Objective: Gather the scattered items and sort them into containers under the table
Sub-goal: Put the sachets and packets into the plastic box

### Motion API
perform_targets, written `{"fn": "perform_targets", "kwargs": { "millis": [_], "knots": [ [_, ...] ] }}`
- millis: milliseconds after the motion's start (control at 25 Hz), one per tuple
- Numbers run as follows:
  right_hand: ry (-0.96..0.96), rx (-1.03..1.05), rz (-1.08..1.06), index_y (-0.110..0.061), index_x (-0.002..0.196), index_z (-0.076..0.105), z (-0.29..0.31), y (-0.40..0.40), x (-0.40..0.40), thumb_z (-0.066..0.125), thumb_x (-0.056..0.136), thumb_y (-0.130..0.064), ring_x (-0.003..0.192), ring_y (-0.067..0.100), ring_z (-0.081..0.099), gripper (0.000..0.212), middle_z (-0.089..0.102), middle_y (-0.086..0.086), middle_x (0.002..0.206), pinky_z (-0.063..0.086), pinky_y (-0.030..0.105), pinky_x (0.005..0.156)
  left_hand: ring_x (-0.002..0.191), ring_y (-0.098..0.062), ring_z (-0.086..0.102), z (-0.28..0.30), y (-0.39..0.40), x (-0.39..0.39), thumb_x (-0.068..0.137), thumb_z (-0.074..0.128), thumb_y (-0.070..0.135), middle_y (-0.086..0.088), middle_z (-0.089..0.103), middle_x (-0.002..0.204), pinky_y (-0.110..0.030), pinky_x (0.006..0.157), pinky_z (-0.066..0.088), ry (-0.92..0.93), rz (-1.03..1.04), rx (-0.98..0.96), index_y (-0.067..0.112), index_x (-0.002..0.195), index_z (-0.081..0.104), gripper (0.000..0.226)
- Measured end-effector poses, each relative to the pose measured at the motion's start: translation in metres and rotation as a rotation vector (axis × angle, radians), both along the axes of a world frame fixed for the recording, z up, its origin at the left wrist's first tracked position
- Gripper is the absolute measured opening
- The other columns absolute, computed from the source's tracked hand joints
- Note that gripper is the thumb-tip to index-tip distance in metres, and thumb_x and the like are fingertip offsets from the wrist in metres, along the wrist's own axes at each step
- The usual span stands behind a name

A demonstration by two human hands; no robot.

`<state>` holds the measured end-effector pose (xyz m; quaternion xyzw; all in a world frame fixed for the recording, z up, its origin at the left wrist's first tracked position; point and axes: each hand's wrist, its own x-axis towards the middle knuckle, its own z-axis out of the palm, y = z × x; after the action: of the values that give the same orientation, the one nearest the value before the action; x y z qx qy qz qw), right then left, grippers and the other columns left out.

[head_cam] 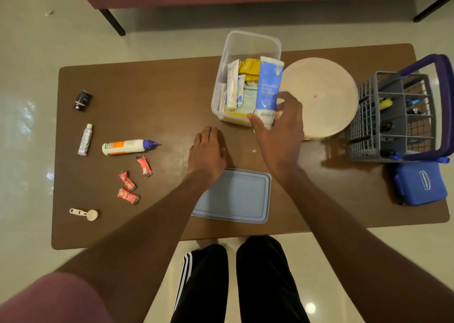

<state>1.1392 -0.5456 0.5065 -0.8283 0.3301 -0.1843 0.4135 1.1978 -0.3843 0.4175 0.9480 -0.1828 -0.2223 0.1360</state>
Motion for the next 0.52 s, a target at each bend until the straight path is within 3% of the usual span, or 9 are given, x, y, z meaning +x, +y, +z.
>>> {"fn": "perform_targets", "kwargs": {
  "millis": [120, 280, 440, 520],
  "knots": [
    [0.182, -0.142, 0.068, -0.015, 0.129, 0.05, 0.003, -0.011, 0.059, 0.08, 0.084, -0.038, 0.099, 0.022, 0.061, 0.059, 0.051, 0.002, 0.126, 0.037, 0.027, 0.074, 0.14, -0.034, 0.03, -0.009, -0.009, 0.015, 0.092, 0.061, 0.024, -0.007, 0.025, 0.159, -0.05, 0.1, 0.049, 0.03, -0.019, 0.076, 0.01, 0.148, 0.034, 0.064],
    [0.51, -0.292, 0.192, -0.014, 0.141, 0.044, -0.01, -0.016, 0.103, 0.073, 0.09, -0.038, 0.102, 0.039, 0.064, 0.063, 0.043, 0.01, 0.14, 0.039, 0.035, 0.074, 0.133, -0.035, 0.032, -0.013, -0.008, 0.017, 0.088, 0.069, 0.023, -0.006, 0.025, 0.155, -0.049, 0.092, 0.053, -0.021, -0.056, 0.127, 0.012, 0.143, 0.035, 0.066],
    [0.686, -0.39, 0.293, -0.013, 0.135, 0.051, -0.022, -0.018, 0.112, 0.065, 0.098, -0.035, 0.113, 0.036, 0.062, 0.045, 0.046, 0.011, 0.141, 0.042, 0.037, 0.076, 0.133, -0.034, 0.031, -0.015, -0.008, 0.023, 0.087, 0.073, 0.028, -0.005, 0.022, 0.155, -0.047, 0.091, 0.054, -0.004, -0.06, 0.136, 0.015, 0.143, 0.033, 0.07],
    [0.711, -0.427, 0.326, -0.015, 0.13, 0.057, -0.021, -0.017, 0.111, 0.06, 0.101, -0.037, 0.127, 0.031, 0.051, 0.037, 0.048, 0.008, 0.139, 0.045, 0.038, 0.08, 0.132, -0.034, 0.031, -0.015, -0.009, 0.023, 0.086, 0.075, 0.03, -0.004, 0.021, 0.154, -0.047, 0.09, 0.054, -0.008, -0.058, 0.146, 0.016, 0.142, 0.033, 0.071]
  ]
}}
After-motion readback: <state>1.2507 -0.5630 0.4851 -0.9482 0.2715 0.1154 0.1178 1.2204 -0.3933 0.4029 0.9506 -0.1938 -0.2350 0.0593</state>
